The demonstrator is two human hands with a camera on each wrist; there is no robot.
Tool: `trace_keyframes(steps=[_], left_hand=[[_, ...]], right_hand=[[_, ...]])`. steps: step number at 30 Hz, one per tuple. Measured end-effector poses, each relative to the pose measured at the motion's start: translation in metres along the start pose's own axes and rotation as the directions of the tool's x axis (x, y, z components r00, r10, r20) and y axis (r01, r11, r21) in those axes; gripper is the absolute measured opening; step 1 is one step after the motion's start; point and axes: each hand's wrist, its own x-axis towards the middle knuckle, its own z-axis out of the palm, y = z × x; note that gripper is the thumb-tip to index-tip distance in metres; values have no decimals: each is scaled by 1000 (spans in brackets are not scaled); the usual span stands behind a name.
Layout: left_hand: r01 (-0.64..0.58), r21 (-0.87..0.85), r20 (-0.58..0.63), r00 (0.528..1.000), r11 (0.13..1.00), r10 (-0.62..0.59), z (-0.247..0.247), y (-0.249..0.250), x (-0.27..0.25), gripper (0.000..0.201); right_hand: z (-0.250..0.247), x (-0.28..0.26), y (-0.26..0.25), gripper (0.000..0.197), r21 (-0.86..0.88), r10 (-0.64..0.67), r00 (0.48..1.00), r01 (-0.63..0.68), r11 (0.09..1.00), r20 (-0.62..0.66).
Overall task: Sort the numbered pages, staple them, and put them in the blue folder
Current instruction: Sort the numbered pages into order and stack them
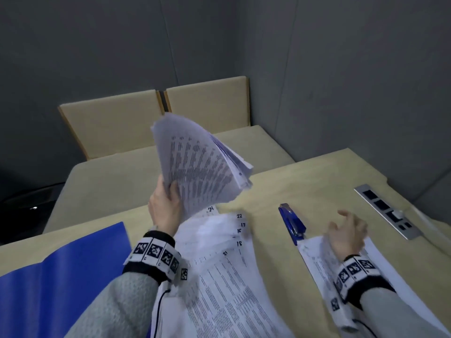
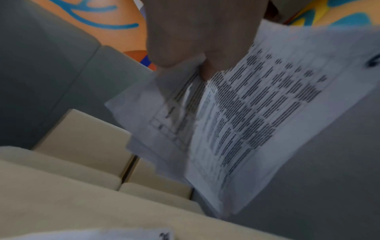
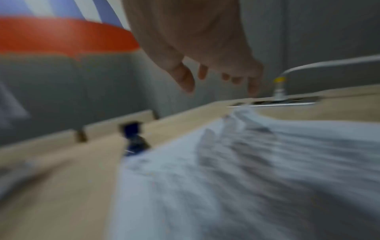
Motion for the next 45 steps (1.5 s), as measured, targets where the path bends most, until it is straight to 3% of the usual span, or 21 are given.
trace_keyframes(steps=[2,5,7,9,13,17,20,23,25,27,29,31,32,34,35,38,40,43,45], left_hand=[[31,-108,84,996,994,-22,6,9,-3,30],[144,-225,278,957,964,-78,25,15,-27,22],[281,-266,436,888,922,-144,40,17,-55,22],[387,-239,557,806,891,-200,55,13,-84,26],[511,-163,666,688,844,-288,73,-6,-124,32],[444,-99,625,724,891,-291,69,-12,-137,30],[433,-85,602,740,897,-300,65,-18,-137,28],[430,-63,579,751,901,-318,62,-25,-135,29],[443,-53,583,742,895,-332,59,-27,-133,29],[466,-61,588,731,883,-345,59,-31,-131,30],[499,-78,578,728,863,-369,59,-35,-129,30],[535,-90,572,718,840,-396,59,-40,-128,29],[551,-92,575,709,829,-407,60,-44,-128,31],[586,-93,596,681,805,-426,61,-48,-128,34],[610,-93,613,658,787,-438,62,-51,-128,35],[670,-104,679,588,735,-440,63,-53,-127,35],[675,-141,693,589,724,-415,57,-48,-126,32],[707,-173,736,556,686,-387,50,-46,-129,41],[651,-111,720,573,751,-390,54,-56,-134,56]], right_hand=[[-25,18,60,58,-295,217,976,-212,932,-15],[-52,23,111,91,-499,392,919,-324,804,35],[-61,20,123,111,-518,429,896,-316,795,113],[-60,21,128,119,-553,444,886,-306,775,133],[-55,16,121,106,-582,449,881,-290,760,147],[-49,19,114,93,-561,444,875,-271,782,196],[-47,25,108,56,-426,401,876,-265,865,269],[-63,37,97,18,-356,314,860,-169,919,402],[-84,44,81,6,-275,189,897,-79,958,400],[-112,54,61,22,-211,26,942,48,976,336],[-138,59,41,26,-130,-109,981,131,983,163],[-155,59,18,15,100,-137,991,137,986,-2],[-158,58,5,14,280,-114,993,115,953,-18],[-146,58,-19,28,495,-83,992,26,868,93],[-132,56,-29,33,516,-89,979,-19,856,184],[-60,37,-44,30,417,-53,867,-184,890,496],[1,16,-37,42,290,25,773,-267,919,634],[80,-14,-19,41,126,61,759,-186,974,648],[112,-35,-12,37,52,44,770,-99,994,637]])
